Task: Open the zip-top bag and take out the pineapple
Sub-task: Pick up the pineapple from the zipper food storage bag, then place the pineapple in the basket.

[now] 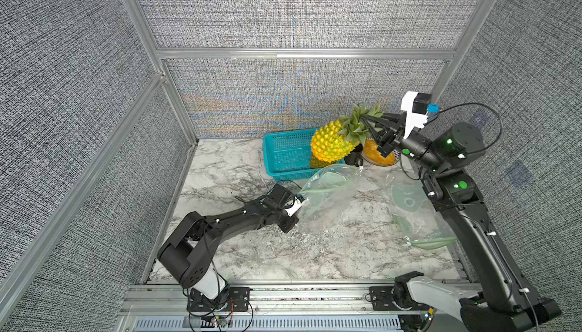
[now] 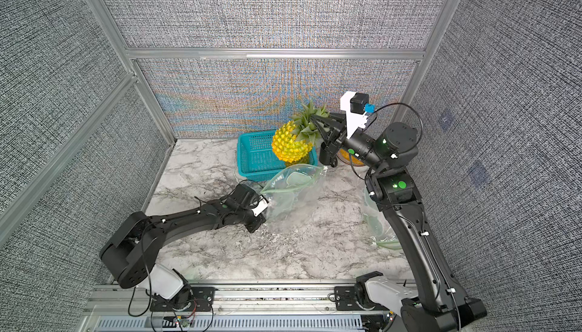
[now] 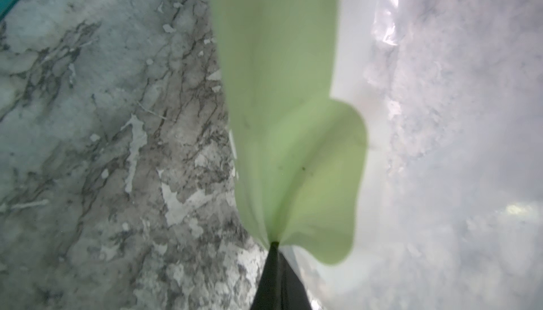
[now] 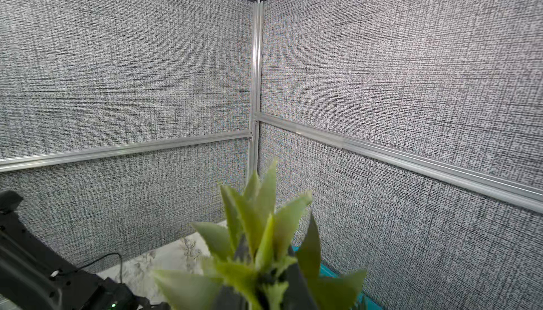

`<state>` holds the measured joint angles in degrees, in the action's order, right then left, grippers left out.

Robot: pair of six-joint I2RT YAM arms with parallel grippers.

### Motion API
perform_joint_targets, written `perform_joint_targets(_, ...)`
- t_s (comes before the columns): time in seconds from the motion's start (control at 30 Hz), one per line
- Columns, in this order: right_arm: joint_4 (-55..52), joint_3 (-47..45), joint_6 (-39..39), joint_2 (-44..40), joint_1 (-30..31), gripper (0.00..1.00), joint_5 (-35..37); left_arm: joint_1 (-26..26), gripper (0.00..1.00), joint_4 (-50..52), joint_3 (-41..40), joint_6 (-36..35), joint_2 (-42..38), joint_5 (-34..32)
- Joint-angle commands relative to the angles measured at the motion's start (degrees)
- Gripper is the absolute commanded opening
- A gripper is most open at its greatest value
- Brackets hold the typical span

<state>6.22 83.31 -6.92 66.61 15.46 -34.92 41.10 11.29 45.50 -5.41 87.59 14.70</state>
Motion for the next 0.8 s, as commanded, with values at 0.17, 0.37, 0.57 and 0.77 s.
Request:
perform_joint_targets(0.17, 10.3, 2.4, -1.5, 5.1, 0.0, 0.00, 8.3, -0.1, 0.00, -4.4, -8.2, 8.3, -11.1, -3.2)
perform_joint_targets(0.37, 10.4, 5.6, -2.0, 11.0, 0.0, 0.00, 8.4, -0.2, 0.00, -7.0, -16.0, 16.1, -21.6, -9.3)
perform_joint_targets(0.57, 10.8, 7.9, -3.5, 16.4, 0.3, 0.00, 5.7, -0.2, 0.00, -8.5, -23.1, 28.8, -34.4, -22.8)
perform_joint_targets(0.77, 9.3, 11.5, -3.8, 22.2, 1.4, 0.00, 3.2, -0.4, 0.00, -1.9, -25.6, 37.8, -44.6, -35.4)
